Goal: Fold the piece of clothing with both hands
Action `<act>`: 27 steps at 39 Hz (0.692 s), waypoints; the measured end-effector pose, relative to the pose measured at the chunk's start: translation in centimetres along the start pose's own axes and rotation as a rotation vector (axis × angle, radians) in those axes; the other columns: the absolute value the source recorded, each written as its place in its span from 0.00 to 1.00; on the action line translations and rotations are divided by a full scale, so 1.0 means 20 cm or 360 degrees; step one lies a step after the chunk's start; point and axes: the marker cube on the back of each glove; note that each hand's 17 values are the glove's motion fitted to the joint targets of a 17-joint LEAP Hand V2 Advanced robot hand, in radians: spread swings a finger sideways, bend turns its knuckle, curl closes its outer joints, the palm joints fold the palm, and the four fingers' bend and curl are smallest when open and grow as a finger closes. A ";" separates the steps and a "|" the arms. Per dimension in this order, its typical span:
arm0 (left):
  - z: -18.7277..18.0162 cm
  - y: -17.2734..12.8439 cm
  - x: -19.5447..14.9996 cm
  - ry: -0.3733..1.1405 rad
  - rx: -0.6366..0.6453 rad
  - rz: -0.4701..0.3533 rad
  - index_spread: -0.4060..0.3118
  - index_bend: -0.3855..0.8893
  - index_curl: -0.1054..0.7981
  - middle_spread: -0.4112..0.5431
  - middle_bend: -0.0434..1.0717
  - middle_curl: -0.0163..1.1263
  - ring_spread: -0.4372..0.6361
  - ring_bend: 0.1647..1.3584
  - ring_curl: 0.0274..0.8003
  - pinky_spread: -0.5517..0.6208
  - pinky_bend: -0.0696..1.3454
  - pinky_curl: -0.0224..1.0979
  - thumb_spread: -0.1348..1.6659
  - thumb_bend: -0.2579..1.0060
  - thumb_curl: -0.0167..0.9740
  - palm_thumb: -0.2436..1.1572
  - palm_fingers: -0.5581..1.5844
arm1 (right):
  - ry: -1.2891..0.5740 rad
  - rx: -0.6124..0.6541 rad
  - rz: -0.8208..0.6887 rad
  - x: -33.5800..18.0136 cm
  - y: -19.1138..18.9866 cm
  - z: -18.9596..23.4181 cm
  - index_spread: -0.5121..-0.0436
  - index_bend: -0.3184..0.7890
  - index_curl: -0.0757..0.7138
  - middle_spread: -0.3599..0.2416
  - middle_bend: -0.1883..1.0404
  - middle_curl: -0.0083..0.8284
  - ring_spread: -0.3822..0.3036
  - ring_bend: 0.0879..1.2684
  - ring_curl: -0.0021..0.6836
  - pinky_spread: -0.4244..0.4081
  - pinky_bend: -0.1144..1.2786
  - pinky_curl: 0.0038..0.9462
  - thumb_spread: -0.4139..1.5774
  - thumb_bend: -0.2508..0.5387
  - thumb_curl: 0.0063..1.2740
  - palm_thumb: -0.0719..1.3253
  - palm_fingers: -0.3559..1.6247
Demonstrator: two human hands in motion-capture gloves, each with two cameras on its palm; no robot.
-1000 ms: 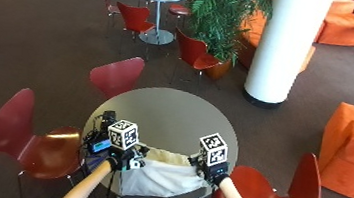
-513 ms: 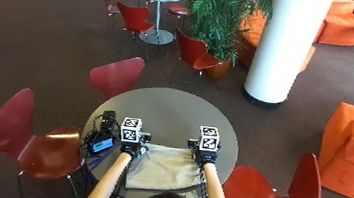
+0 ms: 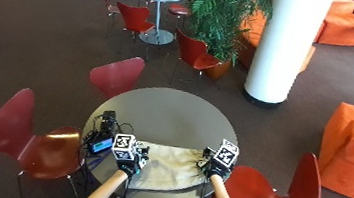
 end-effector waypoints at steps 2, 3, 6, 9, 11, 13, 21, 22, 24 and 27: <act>0.02 0.10 0.02 -0.0074 -0.0040 -0.0052 0.31 0.44 0.69 0.29 0.18 0.45 0.30 0.16 0.50 0.32 0.32 0.41 0.75 0.20 0.65 0.55 0.64 | -0.0004 -0.0039 -0.0009 0.00 0.01 0.05 0.70 0.26 0.28 0.45 0.31 0.56 0.31 0.40 0.66 0.21 0.60 0.44 0.77 0.25 0.43 0.52 0.66; 0.01 0.15 0.04 -0.0110 -0.0074 -0.0074 0.31 0.44 0.69 0.29 0.18 0.44 0.30 0.16 0.50 0.32 0.32 0.41 0.76 0.20 0.65 0.56 0.65 | -0.0002 -0.0043 -0.0023 0.00 0.01 0.07 0.71 0.26 0.27 0.46 0.31 0.56 0.32 0.41 0.67 0.21 0.60 0.44 0.77 0.26 0.42 0.52 0.66; 0.00 0.27 0.09 -0.0159 -0.0182 -0.0105 0.31 0.44 0.68 0.29 0.17 0.43 0.31 0.15 0.48 0.32 0.32 0.40 0.77 0.20 0.63 0.56 0.66 | 0.0022 0.0037 -0.0035 -0.02 -0.01 0.09 0.75 0.27 0.25 0.49 0.32 0.56 0.33 0.42 0.66 0.20 0.61 0.44 0.78 0.28 0.41 0.50 0.66; 0.05 0.30 0.08 -0.0196 -0.0258 -0.0137 0.32 0.47 0.69 0.33 0.13 0.41 0.37 0.14 0.50 0.37 0.30 0.41 0.78 0.18 0.60 0.51 0.59 | 0.0071 0.0082 0.0013 -0.03 -0.01 0.10 0.79 0.25 0.21 0.48 0.34 0.57 0.32 0.44 0.67 0.19 0.62 0.44 0.79 0.32 0.42 0.54 0.67; 0.09 0.30 0.08 -0.0209 -0.0254 -0.0148 0.34 0.46 0.69 0.36 0.12 0.40 0.40 0.14 0.50 0.41 0.27 0.40 0.79 0.17 0.57 0.48 0.54 | 0.0107 0.0086 0.0030 -0.05 -0.01 0.11 0.80 0.24 0.19 0.47 0.36 0.57 0.31 0.46 0.67 0.19 0.63 0.43 0.80 0.33 0.42 0.55 0.69; 0.12 0.29 0.07 -0.0227 -0.0210 -0.0145 0.36 0.47 0.69 0.39 0.13 0.40 0.44 0.15 0.51 0.45 0.24 0.40 0.80 0.17 0.55 0.44 0.49 | 0.0126 0.0100 0.0023 -0.06 -0.01 0.11 0.81 0.24 0.17 0.44 0.38 0.58 0.29 0.47 0.67 0.19 0.63 0.44 0.79 0.35 0.43 0.59 0.70; 0.14 0.20 0.07 -0.0418 0.0079 -0.0066 0.39 0.46 0.67 0.41 0.18 0.35 0.52 0.13 0.45 0.53 0.20 0.35 0.83 0.19 0.48 0.39 0.51 | -0.0022 0.0207 0.0019 -0.05 -0.09 0.09 0.73 0.38 0.23 0.36 0.41 0.61 0.26 0.48 0.69 0.19 0.62 0.45 0.73 0.33 0.45 0.66 0.76; 0.14 0.21 0.08 -0.0391 0.0050 -0.0058 0.39 0.45 0.66 0.41 0.19 0.35 0.52 0.13 0.44 0.53 0.19 0.35 0.83 0.19 0.47 0.38 0.52 | -0.0038 0.0195 0.0021 -0.04 -0.09 0.08 0.70 0.42 0.25 0.35 0.42 0.62 0.26 0.48 0.70 0.19 0.61 0.45 0.71 0.32 0.45 0.67 0.79; 0.14 0.19 0.09 -0.0352 0.0059 -0.0024 0.39 0.45 0.66 0.40 0.19 0.34 0.51 0.13 0.43 0.53 0.19 0.34 0.83 0.19 0.46 0.38 0.53 | -0.0043 0.0186 0.0030 -0.02 -0.09 0.07 0.66 0.47 0.30 0.34 0.42 0.62 0.25 0.48 0.70 0.19 0.59 0.45 0.67 0.31 0.47 0.70 0.81; 0.11 0.16 0.08 -0.0337 0.0090 0.0015 0.38 0.45 0.65 0.40 0.18 0.34 0.51 0.13 0.44 0.53 0.19 0.35 0.84 0.19 0.45 0.37 0.54 | 0.0028 0.0255 0.0039 0.01 -0.10 0.03 0.62 0.46 0.34 0.32 0.43 0.63 0.24 0.47 0.71 0.18 0.59 0.45 0.64 0.30 0.48 0.72 0.82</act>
